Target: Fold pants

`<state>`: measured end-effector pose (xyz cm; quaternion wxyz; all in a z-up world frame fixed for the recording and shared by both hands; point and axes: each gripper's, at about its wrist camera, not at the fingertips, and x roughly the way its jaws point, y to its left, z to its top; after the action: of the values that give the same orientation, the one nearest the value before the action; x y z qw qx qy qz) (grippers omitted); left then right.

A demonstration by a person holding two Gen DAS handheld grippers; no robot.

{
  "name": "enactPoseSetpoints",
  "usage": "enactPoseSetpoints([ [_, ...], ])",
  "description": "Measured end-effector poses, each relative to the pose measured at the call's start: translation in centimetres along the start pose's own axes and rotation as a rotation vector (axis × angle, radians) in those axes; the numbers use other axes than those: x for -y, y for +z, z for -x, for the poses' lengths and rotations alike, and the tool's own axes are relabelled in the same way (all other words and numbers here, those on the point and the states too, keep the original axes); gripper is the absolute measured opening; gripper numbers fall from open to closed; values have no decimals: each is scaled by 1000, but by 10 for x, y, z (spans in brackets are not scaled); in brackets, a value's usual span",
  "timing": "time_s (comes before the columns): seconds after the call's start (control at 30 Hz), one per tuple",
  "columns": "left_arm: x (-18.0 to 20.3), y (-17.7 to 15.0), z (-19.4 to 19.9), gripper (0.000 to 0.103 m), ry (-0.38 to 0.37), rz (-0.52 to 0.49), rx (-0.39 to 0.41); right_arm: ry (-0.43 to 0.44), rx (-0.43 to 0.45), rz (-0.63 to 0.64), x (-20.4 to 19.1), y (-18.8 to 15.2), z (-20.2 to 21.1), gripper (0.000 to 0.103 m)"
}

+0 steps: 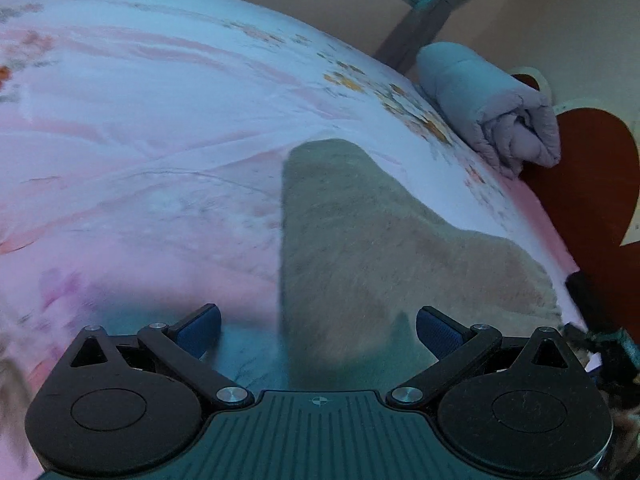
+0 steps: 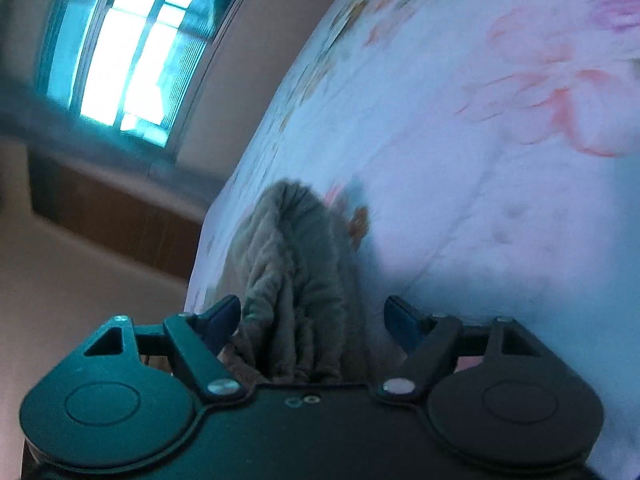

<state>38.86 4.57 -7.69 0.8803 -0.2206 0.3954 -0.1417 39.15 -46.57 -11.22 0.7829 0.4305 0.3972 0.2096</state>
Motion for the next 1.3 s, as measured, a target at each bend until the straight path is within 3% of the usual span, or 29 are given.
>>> enactPoseSetpoints([
  [0.1,-2,9,-13,102,-85,26,-21,55,-81,10,-1,5,-8,72],
  [0.27,-7,12,-32,89,-200,46,-76,92,-181,18,-3,16,-23,73],
  [0.3,-8,14,-36,82,-216,55,-81,99,-198,18,-4,19,-26,73],
  [0.33,-12,14,-39,63,-242,82,-91,101,-213,18,-5,21,-27,72],
  [0.4,-24,14,-50,41,-286,165,-133,85,-242,25,-8,24,-34,72],
  [0.47,-28,12,-54,33,-330,191,-153,58,-260,40,-16,25,-39,72],
  [0.5,-29,10,-56,28,-346,203,-154,38,-268,65,-23,24,-43,68],
  [0.53,-30,9,-55,25,-374,224,-147,10,-271,97,-29,23,-43,48],
  [0.67,-28,11,-41,23,-469,235,-97,22,-272,158,-53,24,-33,42],
  [0.8,-28,35,-17,23,-497,199,-13,80,-247,231,-93,40,-36,40],
  [0.93,-57,85,0,23,-493,207,79,134,-244,287,-133,71,-83,40],
  [1.07,-106,123,-12,23,-466,244,120,176,-293,286,-153,100,-168,42],
  [1.1,-122,128,-18,24,-440,250,123,166,-309,284,-149,104,-188,50],
  [1.13,-141,130,-30,31,-392,283,108,139,-312,264,-141,105,-205,74],
  [1.17,-160,128,-40,39,-316,338,81,71,-304,222,-127,104,-220,91],
  [1.2,-179,121,-45,42,-226,391,62,-38,-294,176,-114,101,-234,91],
  [1.27,-201,110,-40,41,-285,429,94,23,-200,163,-102,98,-226,90],
  [1.3,-203,107,-33,42,-279,418,108,48,-159,141,-99,96,-214,90],
])
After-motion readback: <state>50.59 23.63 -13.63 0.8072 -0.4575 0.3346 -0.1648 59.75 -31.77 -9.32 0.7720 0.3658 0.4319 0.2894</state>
